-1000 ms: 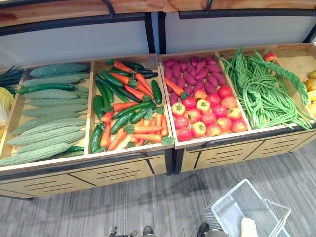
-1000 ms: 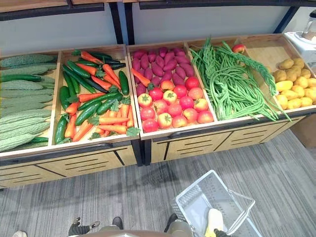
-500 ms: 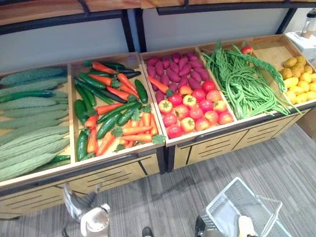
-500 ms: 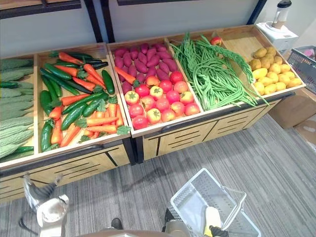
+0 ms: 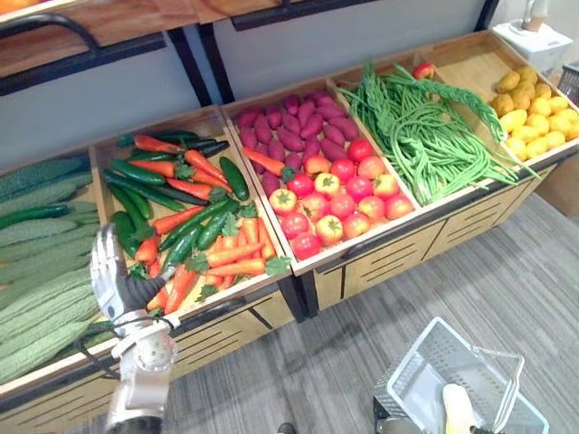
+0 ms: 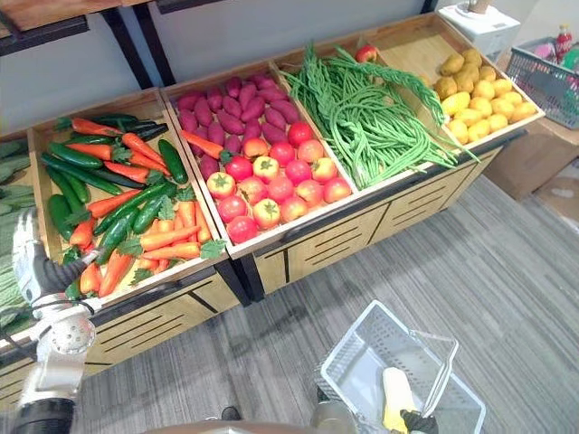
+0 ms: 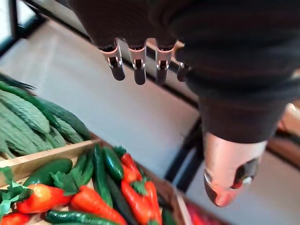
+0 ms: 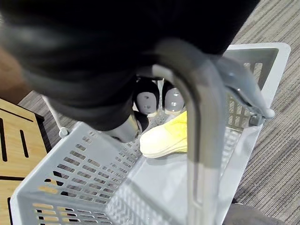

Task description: Pick vegetable in the basket

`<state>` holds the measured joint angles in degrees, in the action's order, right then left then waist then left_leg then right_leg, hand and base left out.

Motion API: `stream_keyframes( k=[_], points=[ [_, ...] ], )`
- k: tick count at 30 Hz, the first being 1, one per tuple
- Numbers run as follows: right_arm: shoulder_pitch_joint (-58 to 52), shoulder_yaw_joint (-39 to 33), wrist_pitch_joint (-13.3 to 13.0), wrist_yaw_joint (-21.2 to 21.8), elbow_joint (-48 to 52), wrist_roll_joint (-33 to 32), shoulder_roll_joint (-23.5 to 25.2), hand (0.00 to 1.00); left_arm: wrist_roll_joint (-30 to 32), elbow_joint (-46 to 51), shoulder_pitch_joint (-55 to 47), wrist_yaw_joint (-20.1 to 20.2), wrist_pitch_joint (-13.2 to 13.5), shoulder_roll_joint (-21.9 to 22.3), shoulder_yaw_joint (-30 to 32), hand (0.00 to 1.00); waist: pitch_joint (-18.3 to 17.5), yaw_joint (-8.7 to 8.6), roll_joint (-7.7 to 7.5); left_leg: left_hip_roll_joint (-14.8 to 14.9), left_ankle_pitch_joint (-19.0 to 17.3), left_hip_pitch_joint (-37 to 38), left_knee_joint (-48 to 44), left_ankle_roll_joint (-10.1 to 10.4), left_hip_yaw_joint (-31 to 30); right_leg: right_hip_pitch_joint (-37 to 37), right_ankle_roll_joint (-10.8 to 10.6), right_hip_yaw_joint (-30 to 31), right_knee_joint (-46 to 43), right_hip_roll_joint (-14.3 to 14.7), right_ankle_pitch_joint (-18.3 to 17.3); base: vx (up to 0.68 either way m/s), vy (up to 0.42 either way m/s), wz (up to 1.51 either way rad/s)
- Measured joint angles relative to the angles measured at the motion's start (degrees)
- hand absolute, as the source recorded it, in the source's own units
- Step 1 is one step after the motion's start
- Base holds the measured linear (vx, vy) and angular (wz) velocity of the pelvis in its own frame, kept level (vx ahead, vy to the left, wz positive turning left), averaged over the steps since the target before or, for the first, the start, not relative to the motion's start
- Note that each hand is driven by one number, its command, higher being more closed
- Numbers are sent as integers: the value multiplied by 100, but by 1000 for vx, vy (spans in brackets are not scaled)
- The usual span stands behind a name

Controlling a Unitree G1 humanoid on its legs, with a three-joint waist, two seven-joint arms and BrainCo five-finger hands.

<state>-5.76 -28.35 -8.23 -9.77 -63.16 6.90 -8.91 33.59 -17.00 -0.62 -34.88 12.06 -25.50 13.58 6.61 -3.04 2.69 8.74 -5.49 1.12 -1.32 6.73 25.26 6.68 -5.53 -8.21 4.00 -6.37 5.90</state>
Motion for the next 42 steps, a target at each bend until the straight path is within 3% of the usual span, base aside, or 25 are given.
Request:
stream_keyframes(
  k=[5, 17, 32, 42],
  points=[
    [93, 232, -9, 32, 151, 5, -120, 100, 436, -874, 357, 462, 89, -609, -596, 0, 144, -14, 17, -2, -18, -12, -35, 9, 228, 136, 1, 225, 21, 28, 82, -26, -36, -24],
    [296, 484, -201, 26, 214, 210, -207, 100, 834, -1477, 944, 1116, 106, -1099, -1391, 0, 422, 3, 6, 17, -66, -287, -190, 8, 271, 433, -15, 324, -86, -4, 94, -17, -33, -3],
    [382, 613, -177, 25, 419, 210, -254, 100, 1046, -1648, 1488, 1292, -336, -1118, -1506, 0, 573, 35, 88, 71, -75, -498, -295, 21, 378, 732, -16, 410, -236, 2, 94, -26, -43, -4],
    [471, 449, -160, 32, 442, 210, -260, 100, 1046, -1648, 1688, 1407, -543, -1117, -1309, 0, 659, 152, 119, 72, -74, -684, -308, 21, 380, 947, -16, 415, -289, 2, 95, -11, -38, 0]
  ],
)
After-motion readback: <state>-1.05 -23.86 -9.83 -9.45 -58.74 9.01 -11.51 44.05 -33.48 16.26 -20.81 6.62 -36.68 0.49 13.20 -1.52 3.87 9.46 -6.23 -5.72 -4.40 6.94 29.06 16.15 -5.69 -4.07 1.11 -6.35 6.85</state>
